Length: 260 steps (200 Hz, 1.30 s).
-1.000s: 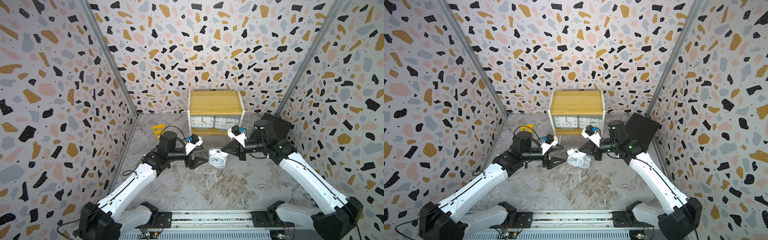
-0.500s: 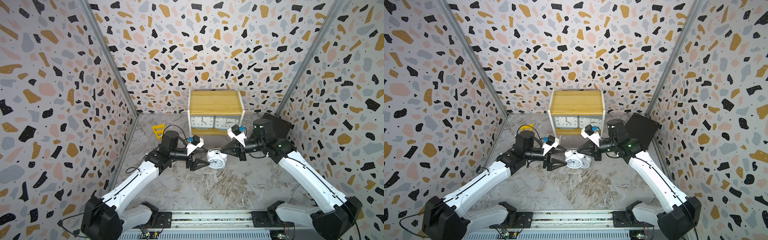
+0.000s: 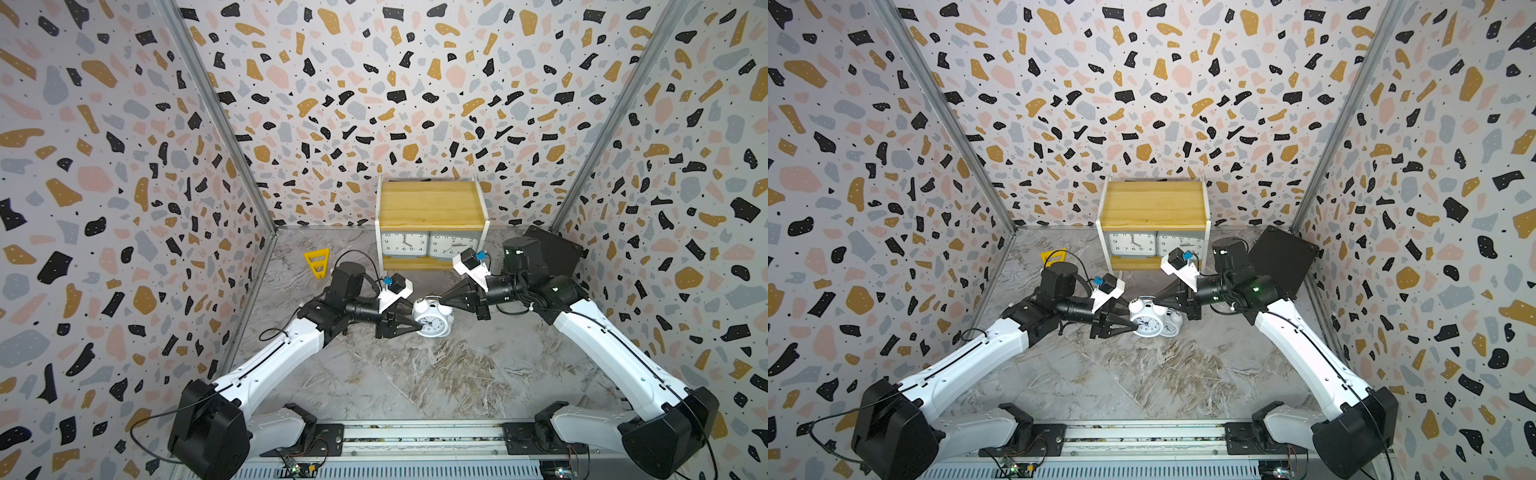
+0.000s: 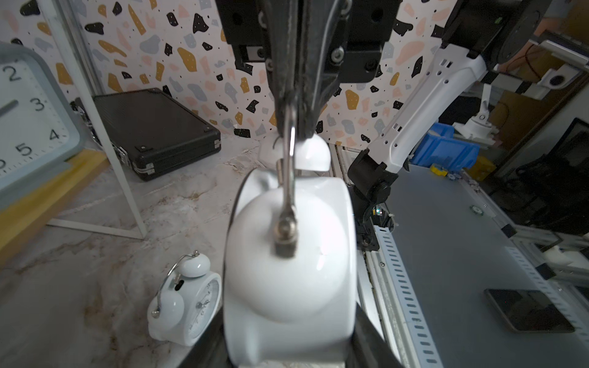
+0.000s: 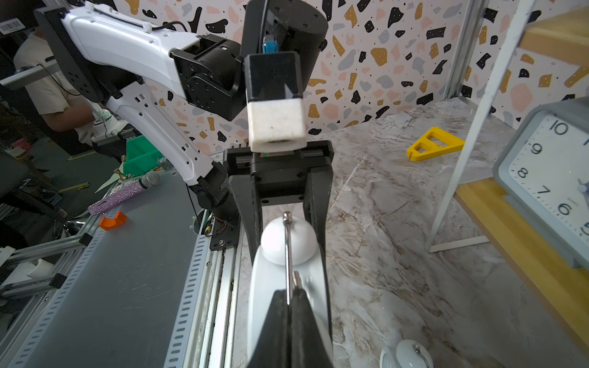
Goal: Place the alarm clocks on the shelf by style
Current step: Pick up the alarm from the center of the board.
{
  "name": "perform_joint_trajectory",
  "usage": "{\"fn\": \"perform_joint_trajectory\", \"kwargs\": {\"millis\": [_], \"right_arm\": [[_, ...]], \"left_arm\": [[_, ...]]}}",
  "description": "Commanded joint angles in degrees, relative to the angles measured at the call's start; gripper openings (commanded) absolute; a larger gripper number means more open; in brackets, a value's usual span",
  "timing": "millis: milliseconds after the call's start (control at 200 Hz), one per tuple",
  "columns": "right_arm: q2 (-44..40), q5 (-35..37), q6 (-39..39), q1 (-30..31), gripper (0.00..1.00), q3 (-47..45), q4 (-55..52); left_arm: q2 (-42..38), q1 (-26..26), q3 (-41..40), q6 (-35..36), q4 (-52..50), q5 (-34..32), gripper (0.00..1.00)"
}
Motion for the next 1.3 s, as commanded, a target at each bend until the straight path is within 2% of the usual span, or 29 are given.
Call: {"fn": "perform_joint_trajectory", "kwargs": {"millis": [0,230,420,526,676,971,1071,1296], "right_arm": [[-0.5,-0.7,0.1,0.0,0.00,2.5,1.7],[-2.5,2.5,-0.2,0.0,0.20,0.4,2.6],[-5.7,9.7,1.8,-1.1,0.53,-1.8,5.8],[-7.8,15.1,4.1,-2.9,0.60,-3.9,8.8],[-10.8,26.6,8.5,-5.2,0.63,-7.7,14.1],[-12.8,50.5,12.4,-7.5,0.66,-12.8,19.5],[-12.2,52.4,13.6,-9.0,0.67,-13.6,22.1],[-7.0,51.5,16.9,-12.2,0.67,-11.0,25.4]], "left_arm": [[-0.4,-0.3,2.8,1.1,-0.7,0.7,0.36],[-4.0,-0.3,2.8,0.8,-1.8,-4.0,0.27],[-5.7,-0.1,5.2,0.3,-6.0,-8.4,0.24],[-5.9,0.3,7.3,0.2,-8.0,-9.5,0.23],[-6.1,1.0,9.7,-0.7,-9.1,-11.5,0.23],[-3.3,2.7,18.2,-1.5,-13.1,-13.7,0.23],[-2.1,3.3,21.0,-1.8,-13.9,-14.2,0.24],[1.0,5.0,27.1,-3.9,-13.5,-15.8,0.24]]}}
